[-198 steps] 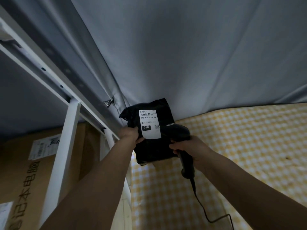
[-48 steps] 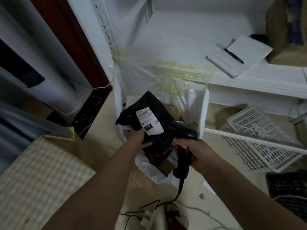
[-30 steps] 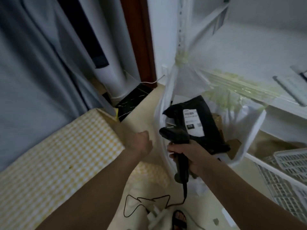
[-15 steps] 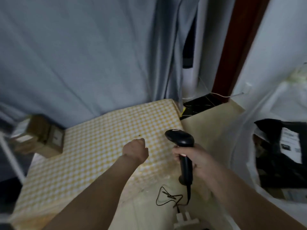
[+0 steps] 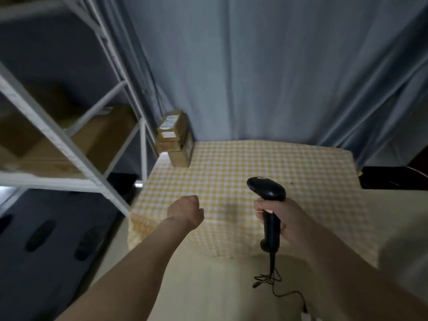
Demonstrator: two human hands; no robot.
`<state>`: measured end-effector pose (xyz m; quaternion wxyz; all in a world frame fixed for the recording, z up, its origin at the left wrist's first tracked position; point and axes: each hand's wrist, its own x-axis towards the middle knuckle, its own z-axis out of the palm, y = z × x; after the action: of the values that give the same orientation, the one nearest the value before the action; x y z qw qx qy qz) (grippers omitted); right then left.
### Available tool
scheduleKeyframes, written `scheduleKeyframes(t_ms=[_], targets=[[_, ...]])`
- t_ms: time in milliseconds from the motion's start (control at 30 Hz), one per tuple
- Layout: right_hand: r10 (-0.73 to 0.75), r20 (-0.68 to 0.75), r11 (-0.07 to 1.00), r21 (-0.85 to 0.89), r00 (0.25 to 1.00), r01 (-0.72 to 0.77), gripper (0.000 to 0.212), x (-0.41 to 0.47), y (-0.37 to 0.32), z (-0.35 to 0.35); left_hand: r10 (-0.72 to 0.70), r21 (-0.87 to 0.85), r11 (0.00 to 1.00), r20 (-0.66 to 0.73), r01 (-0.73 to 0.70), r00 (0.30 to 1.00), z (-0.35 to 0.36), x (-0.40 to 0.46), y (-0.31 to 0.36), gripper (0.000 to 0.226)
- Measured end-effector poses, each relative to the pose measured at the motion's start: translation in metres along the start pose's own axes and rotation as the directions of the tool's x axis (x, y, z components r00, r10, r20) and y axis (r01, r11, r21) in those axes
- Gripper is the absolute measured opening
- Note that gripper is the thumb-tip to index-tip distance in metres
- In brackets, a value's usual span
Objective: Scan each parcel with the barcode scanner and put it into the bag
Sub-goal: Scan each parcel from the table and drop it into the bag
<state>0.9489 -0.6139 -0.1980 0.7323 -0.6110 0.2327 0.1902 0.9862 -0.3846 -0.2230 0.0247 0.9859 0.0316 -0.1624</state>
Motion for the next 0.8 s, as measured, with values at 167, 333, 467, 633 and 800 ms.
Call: scheduleKeyframes(t_ms=[167, 333, 467, 633, 800], targets=[[-0.011, 0.061, 0.999, -0.037, 0.998, 0.014, 0.016, 0.01, -0.003, 0.072, -0.104, -0.079, 0.992, -0.04, 0.101, 0.994, -0.01, -0.002, -0.083, 0.032], [-0.008, 0.099, 0.997, -0.075, 0.995, 0.016, 0.021, 0.035, -0.01, 0.116, -0.159, -0.155, 0.976, -0.045, 0.151, 0.986, -0.013, 0.007, -0.121, 0.031], [0.012, 0.104, 0.998, -0.069, 0.994, -0.005, 0.015, 0.064, -0.016, 0.143, -0.198, -0.174, 0.967, -0.052, 0.187, 0.979, -0.013, 0.022, -0.141, 0.03], [0.036, 0.149, 0.998, -0.064, 0.988, -0.027, 0.01, 0.106, -0.033, 0.169, -0.213, -0.14, 0.969, -0.056, 0.204, 0.975, -0.035, 0.065, -0.153, 0.033], [0.022, 0.157, 0.996, -0.087, 0.987, -0.008, 0.005, 0.158, -0.07, 0.175, -0.198, -0.213, 0.96, -0.06, 0.182, 0.978, -0.072, 0.141, -0.139, 0.036]])
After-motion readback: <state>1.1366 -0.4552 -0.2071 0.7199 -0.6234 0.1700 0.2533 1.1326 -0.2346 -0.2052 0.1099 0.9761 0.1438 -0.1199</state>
